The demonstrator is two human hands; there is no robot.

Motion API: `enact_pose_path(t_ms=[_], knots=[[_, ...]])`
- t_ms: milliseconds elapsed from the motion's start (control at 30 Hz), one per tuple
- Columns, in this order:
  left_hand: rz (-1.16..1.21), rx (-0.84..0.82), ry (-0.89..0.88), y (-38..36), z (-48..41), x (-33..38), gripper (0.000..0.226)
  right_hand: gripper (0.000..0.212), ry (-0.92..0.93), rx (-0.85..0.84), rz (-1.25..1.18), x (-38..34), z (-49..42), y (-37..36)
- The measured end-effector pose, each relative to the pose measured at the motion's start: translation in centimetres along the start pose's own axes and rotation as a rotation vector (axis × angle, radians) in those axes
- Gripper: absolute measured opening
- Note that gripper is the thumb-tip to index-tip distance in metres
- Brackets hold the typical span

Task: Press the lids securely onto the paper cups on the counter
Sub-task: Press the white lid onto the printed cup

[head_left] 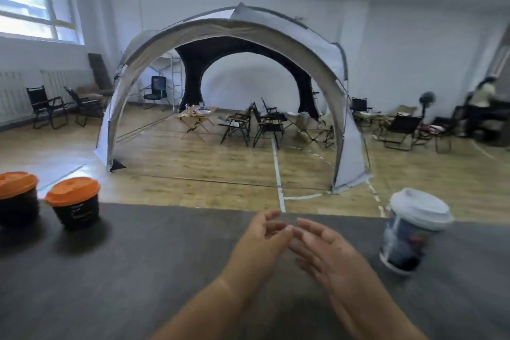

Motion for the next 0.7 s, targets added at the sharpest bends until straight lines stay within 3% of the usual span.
enact_pose_path(t_ms=[300,433,500,567,700], knots=[[-0.006,-0.112,0.004,-17.5,-2.8,0.0,0.043,0.012,-0.154,0.338,0.200,1.3,1.1,18.7],[0.000,-0.109,0.013,-20.3,-3.6,-0.9,0.071,0.050,-0.075,0.520,0.155,1.7,-0.5,22.5],[0.024,-0.123,-0.004,-21.0,-3.9,-0.9,0.084,0.067,-0.013,0.480,0.091,1.0,-1.3,22.1],[0.043,-0.120,-0.025,-20.9,-4.0,-0.8,0.087,0.071,0.014,0.370,0.045,0.5,-1.9,20.5],[0.062,-0.068,-0.126,-18.2,-4.4,-1.0,0.078,0.048,0.046,0.244,-0.005,1.0,-2.7,16.5]])
Point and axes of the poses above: each hand's wrist, its own z-axis away from the middle knuckle, its own y-axis out of the back of the hand, x = y × z, the point moved 2 cm from there along -z, towards the middle knuckle, and after that the axes turned 1 degree about z, right-handed, at the moved point
